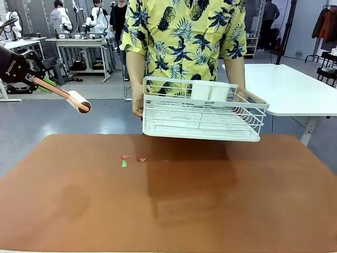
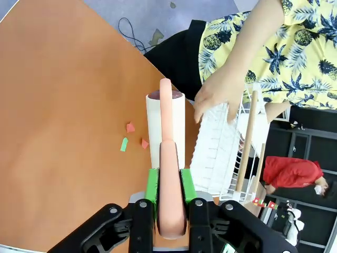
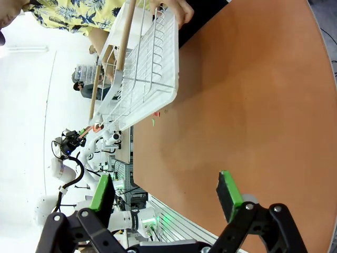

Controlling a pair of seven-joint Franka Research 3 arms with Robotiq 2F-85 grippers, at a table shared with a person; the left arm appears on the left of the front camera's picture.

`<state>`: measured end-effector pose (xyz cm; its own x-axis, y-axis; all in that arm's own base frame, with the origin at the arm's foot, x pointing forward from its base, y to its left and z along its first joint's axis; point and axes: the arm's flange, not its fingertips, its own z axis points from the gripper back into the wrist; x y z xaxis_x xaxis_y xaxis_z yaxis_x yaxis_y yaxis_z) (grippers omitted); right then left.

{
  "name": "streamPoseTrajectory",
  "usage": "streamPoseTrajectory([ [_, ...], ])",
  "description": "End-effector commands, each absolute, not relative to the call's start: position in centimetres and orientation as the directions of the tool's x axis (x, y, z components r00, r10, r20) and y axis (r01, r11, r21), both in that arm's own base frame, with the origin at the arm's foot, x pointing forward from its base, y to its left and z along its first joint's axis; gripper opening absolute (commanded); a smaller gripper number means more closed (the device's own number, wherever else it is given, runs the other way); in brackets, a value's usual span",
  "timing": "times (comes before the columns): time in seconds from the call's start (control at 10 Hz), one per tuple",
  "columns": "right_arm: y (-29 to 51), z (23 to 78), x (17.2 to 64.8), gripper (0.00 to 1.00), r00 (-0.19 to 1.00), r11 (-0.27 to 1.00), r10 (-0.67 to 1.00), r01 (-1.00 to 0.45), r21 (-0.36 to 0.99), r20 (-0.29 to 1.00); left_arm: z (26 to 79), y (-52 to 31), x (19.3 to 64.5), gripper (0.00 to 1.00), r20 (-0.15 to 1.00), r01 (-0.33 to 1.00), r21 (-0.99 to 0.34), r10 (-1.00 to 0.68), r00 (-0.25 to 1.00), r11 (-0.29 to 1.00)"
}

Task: Clean the table.
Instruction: Clean the table with the Lint Roller when the human lifts the Dish drying rack.

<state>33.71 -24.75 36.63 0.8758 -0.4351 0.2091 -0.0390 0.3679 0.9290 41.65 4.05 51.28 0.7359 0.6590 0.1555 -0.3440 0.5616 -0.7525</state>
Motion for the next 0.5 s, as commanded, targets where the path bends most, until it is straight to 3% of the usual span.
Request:
streamPoseTrajectory([
  [0.0,-24.6,36.9,33.7,1.00,0.873,0.365,-0.441,-0.037,0.930,0.208,51.4,4.1,41.6,0.02,0.161,-0.342,-0.750,0.658,0.735,0.566],
  [0.2,-24.6,36.9,33.7,1.00,0.873,0.365,-0.441,-0.037,0.930,0.208,51.4,4.1,41.6,0.02,0.161,-0.342,-0.750,0.658,0.735,0.566],
  [0.3,-24.6,36.9,33.7,1.00,0.873,0.365,-0.441,-0.037,0.930,0.208,51.3,4.1,41.7,0.21,0.155,-0.344,-0.752,0.659,0.736,0.562],
  [0.4,-24.6,36.9,33.7,1.00,0.873,0.365,-0.441,-0.037,0.930,0.208,53.7,4.0,41.8,0.21,0.170,-0.323,-0.698,0.586,0.793,0.640],
])
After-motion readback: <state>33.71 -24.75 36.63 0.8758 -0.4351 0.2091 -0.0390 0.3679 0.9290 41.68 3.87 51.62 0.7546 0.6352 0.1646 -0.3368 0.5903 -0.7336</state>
